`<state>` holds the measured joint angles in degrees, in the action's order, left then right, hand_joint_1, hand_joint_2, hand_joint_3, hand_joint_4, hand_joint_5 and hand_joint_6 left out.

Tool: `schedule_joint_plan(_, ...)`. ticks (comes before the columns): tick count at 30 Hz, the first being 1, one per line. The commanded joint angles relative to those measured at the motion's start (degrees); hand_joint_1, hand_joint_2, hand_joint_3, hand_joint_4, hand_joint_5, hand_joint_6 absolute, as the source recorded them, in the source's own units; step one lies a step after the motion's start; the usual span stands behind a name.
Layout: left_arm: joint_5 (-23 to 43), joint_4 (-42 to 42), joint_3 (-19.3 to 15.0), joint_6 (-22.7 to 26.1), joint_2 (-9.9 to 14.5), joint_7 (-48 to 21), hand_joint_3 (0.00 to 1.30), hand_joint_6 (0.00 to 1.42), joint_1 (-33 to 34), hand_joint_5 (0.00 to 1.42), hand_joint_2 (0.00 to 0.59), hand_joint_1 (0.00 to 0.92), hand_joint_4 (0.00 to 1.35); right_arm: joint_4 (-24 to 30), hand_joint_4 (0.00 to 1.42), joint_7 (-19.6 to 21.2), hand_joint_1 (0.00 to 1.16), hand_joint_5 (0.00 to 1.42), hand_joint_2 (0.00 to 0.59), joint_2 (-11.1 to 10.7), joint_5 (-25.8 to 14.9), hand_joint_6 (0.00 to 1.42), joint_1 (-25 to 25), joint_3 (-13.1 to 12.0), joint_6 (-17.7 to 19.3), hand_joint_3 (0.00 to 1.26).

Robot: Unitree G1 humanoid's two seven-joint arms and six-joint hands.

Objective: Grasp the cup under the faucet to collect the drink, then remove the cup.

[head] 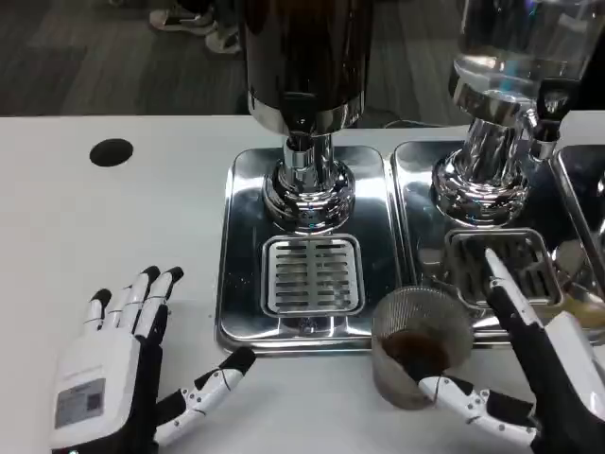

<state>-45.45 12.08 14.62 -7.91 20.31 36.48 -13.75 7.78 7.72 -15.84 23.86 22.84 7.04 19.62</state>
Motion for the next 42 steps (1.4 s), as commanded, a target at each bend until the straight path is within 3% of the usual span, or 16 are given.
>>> schedule_joint_plan(1, -0.06, -0.72, -0.23, -0.04, 0.06, 0.11, 0.13, 0.02, -0.4, 0.11, 0.13, 0.0, 0.0, 2.27, 0.0, 0.23, 0.53, 0.0, 0.177, 0.2, -2.09, 0.09, 0.97, -2.24, 1.72, 0.0)
schedule_joint_plan(6, -0.15, -1.47, -0.37, -0.24, 0.19, 0.33, 0.13, 0.02, -0.75, 0.1, 0.13, 0.0, 0.0, 2.8, 0.0, 2.91, 0.45, 0.0, 0.201, 2.43, -3.47, 0.04, 1.59, -4.88, 3.56, 0.0)
schedule_joint_plan(8, -0.14, -2.2, -0.54, -0.39, 0.3, 0.47, 0.13, 0.02, -1.15, 0.1, 0.13, 0.0, 0.0, 3.75, 0.0, 4.85, 0.42, 0.0, 0.253, 3.46, -2.27, 0.03, 1.23, -6.76, 3.13, 0.02)
schedule_joint_plan(10, -0.06, -2.79, -0.73, -0.57, 0.36, 0.63, 0.13, 0.02, -1.57, 0.1, 0.13, 0.0, 0.0, 4.04, 0.0, 6.67, 0.33, 0.0, 0.355, 4.0, -0.78, 0.02, 0.44, -8.31, 2.73, 0.06)
schedule_joint_plan(14, 0.23, -3.89, -1.32, -1.27, 0.37, 1.08, 0.13, 0.02, -2.9, 0.1, 0.131, 0.0, 0.0, 2.46, 0.0, 9.97, 0.18, 0.0, 0.516, 2.94, 6.89, 0.0, -2.66, -10.42, -0.82, 0.1)
schedule_joint_plan(17, 0.17, -6.33, -1.85, -1.94, 0.08, 2.02, 0.13, 0.02, -5.0, 0.09, 0.131, 0.0, 0.0, -1.42, 0.0, 11.52, 0.1, 0.0, 0.578, 0.77, 14.58, 0.0, -5.45, -9.98, -4.77, 0.11)
schedule_joint_plan(21, -2.65, -10.29, -0.92, -2.05, 0.72, 2.29, 0.13, 0.01, -7.77, 0.09, 0.13, 0.0, 0.0, -5.93, 0.0, 13.2, 0.05, 0.0, 0.586, -1.83, 22.54, 0.0, -7.92, -7.4, -8.41, 0.14)
schedule_joint_plan(24, -5.56, -12.81, -0.02, -1.84, 1.52, 2.26, 0.13, 0.01, -9.71, 0.09, 0.129, 0.0, 0.0, -8.97, 0.0, 14.58, 0.04, 0.0, 0.586, -3.89, 26.24, 0.0, -8.99, -5.02, -9.32, 0.14)
schedule_joint_plan(28, -8.46, -14.05, 0.74, -0.29, 1.75, 1.14, 0.11, 0.0, -10.94, 0.09, 0.129, 0.0, 0.0, -11.42, 0.0, 19.56, 0.03, 0.0, 0.586, -5.45, 30.55, 0.0, -8.15, -2.9, -10.49, 0.12)
schedule_joint_plan(35, -11.17, -15.0, 1.94, 2.31, 1.06, 0.14, 0.09, 0.0, -11.35, 0.09, 0.13, 0.0, 0.0, -17.73, 0.0, 26.97, 0.02, 0.0, 0.586, -7.97, 30.33, 0.0, -7.38, -0.66, -8.76, 0.1)
schedule_joint_plan(42, -11.41, -15.66, 1.92, 2.63, 0.56, 1.52, 0.08, 0.0, -13.18, 0.09, 0.13, 0.0, 0.0, -19.53, 0.0, 29.59, 0.03, 0.0, 0.586, -9.41, 29.02, 0.0, -7.27, 0.42, -7.87, 0.1)
